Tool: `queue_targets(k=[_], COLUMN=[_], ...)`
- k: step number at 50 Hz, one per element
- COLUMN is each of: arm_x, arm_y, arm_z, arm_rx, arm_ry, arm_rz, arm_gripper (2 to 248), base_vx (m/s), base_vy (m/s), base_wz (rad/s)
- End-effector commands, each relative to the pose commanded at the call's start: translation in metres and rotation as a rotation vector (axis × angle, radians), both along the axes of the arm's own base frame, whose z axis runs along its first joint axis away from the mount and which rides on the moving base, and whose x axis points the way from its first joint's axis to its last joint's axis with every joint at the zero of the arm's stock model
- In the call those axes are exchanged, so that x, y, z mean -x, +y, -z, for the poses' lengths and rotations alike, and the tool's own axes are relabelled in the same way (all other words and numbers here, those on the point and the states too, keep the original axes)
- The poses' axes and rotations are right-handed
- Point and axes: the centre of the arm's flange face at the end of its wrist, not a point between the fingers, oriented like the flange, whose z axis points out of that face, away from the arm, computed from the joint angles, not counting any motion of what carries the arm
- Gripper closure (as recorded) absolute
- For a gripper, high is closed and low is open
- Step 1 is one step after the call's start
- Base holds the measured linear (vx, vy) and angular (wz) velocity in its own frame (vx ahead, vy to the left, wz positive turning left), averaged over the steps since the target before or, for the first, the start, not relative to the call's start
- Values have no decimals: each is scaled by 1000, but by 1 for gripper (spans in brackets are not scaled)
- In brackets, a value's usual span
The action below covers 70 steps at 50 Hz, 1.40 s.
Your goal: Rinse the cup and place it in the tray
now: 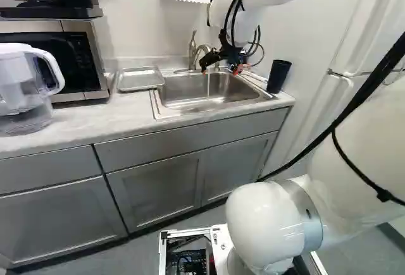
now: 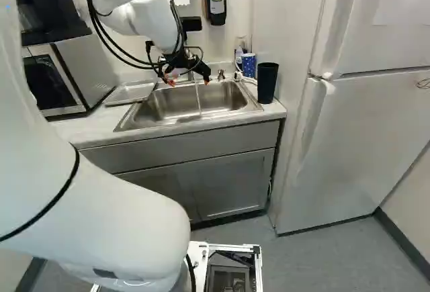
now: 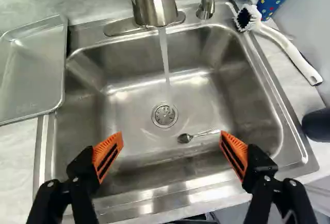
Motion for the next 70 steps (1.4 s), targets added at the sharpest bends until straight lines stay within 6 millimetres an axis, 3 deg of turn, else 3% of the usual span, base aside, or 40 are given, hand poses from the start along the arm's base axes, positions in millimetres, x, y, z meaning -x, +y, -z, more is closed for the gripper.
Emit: queue_targets(k=[70], arm_x=[2], arm_y=[7], arm_z=[-11], arm_rx=[-319], arm_ry=[-167], arm_rz=[223], arm_gripper=[3], base_vx=[0], base_vy=[0], base_wz=[0])
